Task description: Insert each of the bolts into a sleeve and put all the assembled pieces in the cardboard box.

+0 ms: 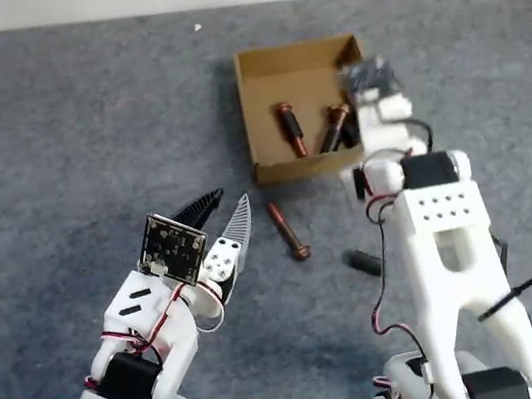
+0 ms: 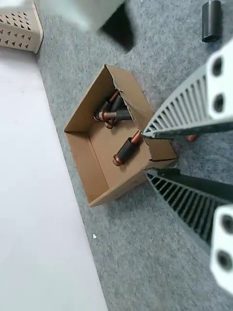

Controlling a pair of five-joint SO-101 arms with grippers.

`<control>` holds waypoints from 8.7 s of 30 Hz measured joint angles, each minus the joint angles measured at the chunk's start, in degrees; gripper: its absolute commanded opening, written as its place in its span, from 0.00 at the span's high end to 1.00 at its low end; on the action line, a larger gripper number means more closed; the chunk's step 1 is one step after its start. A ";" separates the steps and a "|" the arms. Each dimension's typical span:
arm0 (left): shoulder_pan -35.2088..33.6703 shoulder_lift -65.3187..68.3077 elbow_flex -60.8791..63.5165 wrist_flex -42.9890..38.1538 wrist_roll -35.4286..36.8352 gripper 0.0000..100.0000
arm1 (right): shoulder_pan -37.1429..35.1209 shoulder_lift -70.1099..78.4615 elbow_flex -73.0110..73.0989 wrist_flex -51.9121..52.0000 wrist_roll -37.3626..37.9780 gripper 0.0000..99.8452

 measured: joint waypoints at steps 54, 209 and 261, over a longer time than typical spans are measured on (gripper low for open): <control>-3.43 0.00 0.00 0.00 -2.73 0.92 | -1.49 -0.09 22.59 -5.71 18.64 1.00; 9.93 105.49 -66.90 36.04 -69.89 1.00 | 16.44 -20.84 37.54 -20.57 -13.80 1.00; 6.77 19.96 -37.36 18.37 7.38 0.99 | -16.53 -65.85 43.52 -22.77 -9.93 0.99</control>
